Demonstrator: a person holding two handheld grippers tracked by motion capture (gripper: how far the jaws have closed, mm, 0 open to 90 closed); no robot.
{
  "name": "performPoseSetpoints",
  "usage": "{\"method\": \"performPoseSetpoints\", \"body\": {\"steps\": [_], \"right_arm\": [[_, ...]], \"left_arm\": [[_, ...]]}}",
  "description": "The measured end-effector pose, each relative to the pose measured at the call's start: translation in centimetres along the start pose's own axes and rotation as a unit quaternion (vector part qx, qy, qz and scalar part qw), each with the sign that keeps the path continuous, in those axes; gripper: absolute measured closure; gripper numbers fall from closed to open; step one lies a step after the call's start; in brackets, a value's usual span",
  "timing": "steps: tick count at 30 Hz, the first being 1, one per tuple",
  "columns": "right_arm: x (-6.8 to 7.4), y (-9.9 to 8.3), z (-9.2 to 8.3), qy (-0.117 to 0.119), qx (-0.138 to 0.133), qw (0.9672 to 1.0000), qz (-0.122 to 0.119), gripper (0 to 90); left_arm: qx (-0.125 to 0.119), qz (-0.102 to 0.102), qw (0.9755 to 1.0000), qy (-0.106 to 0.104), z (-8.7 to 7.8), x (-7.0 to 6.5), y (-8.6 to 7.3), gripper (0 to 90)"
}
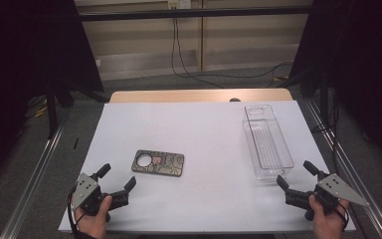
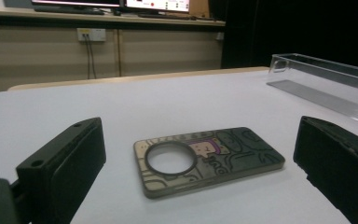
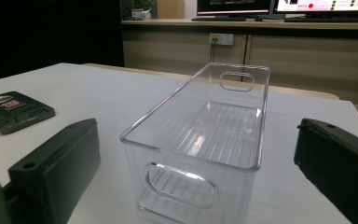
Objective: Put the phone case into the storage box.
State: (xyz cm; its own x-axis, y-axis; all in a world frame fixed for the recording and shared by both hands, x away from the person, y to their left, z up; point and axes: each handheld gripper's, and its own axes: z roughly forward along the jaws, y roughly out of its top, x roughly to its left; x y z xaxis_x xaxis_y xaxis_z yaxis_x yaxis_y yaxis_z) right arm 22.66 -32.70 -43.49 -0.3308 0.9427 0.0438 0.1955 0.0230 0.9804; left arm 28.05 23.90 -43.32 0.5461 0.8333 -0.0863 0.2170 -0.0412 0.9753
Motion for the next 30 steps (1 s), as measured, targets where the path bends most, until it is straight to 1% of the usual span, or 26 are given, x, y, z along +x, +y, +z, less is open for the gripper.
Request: {"method": "performPoseSetpoints", "body": {"steps": [1, 2, 5, 6, 7, 8, 10, 14, 16, 19, 20, 21, 23, 25, 27, 29, 30], "right_arm": [[0.0, 0.0, 0.0, -0.001, 0.0, 1.0, 0.001, 0.0], [0.0, 0.0, 0.0, -0.002, -0.001, 1.0, 0.002, 0.0], [0.0, 0.0, 0.1, -0.001, 0.0, 1.0, 0.002, 0.0], [0.0, -0.1, 0.1, 0.001, 0.002, 1.0, 0.001, 0.0], [0.0, -0.1, 0.1, 0.001, 0.002, 1.0, 0.001, 0.0], [0.0, -0.1, 0.0, 0.002, 0.003, 1.0, 0.001, 0.0], [0.0, -0.1, -0.1, 0.001, 0.002, 1.0, 0.002, 0.0], [0.1, -0.1, -0.3, 0.001, 0.002, 1.0, 0.002, 0.0], [0.2, -0.1, -0.3, 0.0, 0.003, 1.0, 0.003, 0.0], [0.2, -0.1, -0.4, 0.001, 0.003, 1.0, 0.005, 0.0], [0.2, -0.1, -0.3, 0.005, 0.004, 0.9999, 0.008, 0.0], [0.3, -0.2, -0.3, 0.006, 0.006, 0.9999, 0.008, 0.0], [0.3, -0.1, -0.3, 0.009, 0.005, 0.9999, 0.009, 0.0], [0.4, -0.1, -0.2, 0.01, 0.004, 0.9999, 0.009, 0.0], [0.4, -0.1, 0.0, 0.011, 0.005, 0.9999, 0.009, 0.0], [0.4, -0.1, 0.1, 0.011, 0.006, 0.9999, 0.011, 0.0], [0.4, -0.1, 0.1, 0.011, 0.005, 0.9999, 0.011, 0.0]], "left_arm": [[0.004, 0.002, 1.0, 0.0, 0.1, 0.0, 0.0, 2.3], [0.004, -0.001, 1.0, -0.002, 0.1, -0.1, 0.0, 2.3], [0.009, 0.0, 1.0, 0.0, 0.2, 0.0, -0.1, 2.3], [0.01, -0.003, 0.9999, 0.005, 0.6, -0.1, 0.0, 2.3], [0.01, -0.003, 0.9999, 0.005, 0.6, -0.1, 0.0, 2.3], [0.014, 0.004, 0.9999, 0.002, 0.9, 0.0, 0.1, 2.3], [0.016, 0.003, 0.9999, 0.002, 1.2, -0.1, 0.1, 2.3], [0.023, 0.004, 0.9997, -0.012, 1.6, -0.4, 0.1, 2.3], [0.023, 0.002, 0.9996, -0.016, 1.6, -0.6, 0.1, 2.2], [0.025, 0.006, 0.9994, -0.022, 1.6, -0.6, 0.2, 2.3], [0.028, 0.003, 0.9994, -0.021, 1.6, -0.7, 0.3, 2.5], [0.024, -0.008, 0.9994, -0.024, 1.7, -0.7, 0.3, 2.4], [0.026, -0.015, 0.9988, -0.039, 1.9, -0.7, 0.4, 2.7], [0.027, -0.013, 0.999, -0.035, 2.1, -0.9, 0.4, 2.6], [0.028, -0.011, 0.9987, -0.042, 2.4, -1.1, 0.5, 2.6], [0.029, -0.008, 0.9987, -0.042, 2.7, -1.3, 0.5, 2.6], [0.03, -0.003, 0.9986, -0.043, 3.0, -1.7, 0.6, 2.3]]}}
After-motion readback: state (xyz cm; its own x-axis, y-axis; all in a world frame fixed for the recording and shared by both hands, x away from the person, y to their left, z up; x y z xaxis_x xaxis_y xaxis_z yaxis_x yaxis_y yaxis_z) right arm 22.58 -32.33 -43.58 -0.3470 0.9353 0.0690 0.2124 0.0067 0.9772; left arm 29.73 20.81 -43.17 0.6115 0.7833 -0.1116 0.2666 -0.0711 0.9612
